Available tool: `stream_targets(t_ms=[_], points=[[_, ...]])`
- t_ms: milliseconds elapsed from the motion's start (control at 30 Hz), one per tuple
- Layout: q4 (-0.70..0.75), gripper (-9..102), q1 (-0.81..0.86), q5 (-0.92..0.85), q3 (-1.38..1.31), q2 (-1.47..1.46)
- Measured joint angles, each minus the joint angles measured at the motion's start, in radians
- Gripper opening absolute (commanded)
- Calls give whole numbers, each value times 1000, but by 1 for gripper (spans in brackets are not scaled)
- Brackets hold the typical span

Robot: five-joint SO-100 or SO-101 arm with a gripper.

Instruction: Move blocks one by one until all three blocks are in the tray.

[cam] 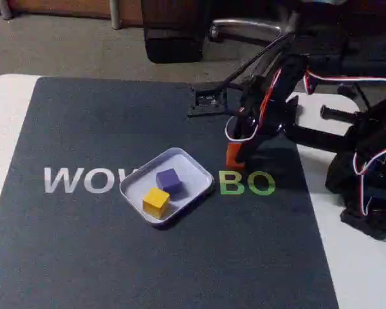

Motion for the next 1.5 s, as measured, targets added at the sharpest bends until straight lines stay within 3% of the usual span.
stream_targets(t_ms=[300, 500, 700, 1167, 1500], points=[[-71, 11, 12, 0, 0, -77], [-104, -7, 9, 0, -2, -103], [-106, -8, -6, 41, -2, -103], [-107, -8, -259, 586, -242, -103], [-152, -8, -247, 667, -322, -256]])
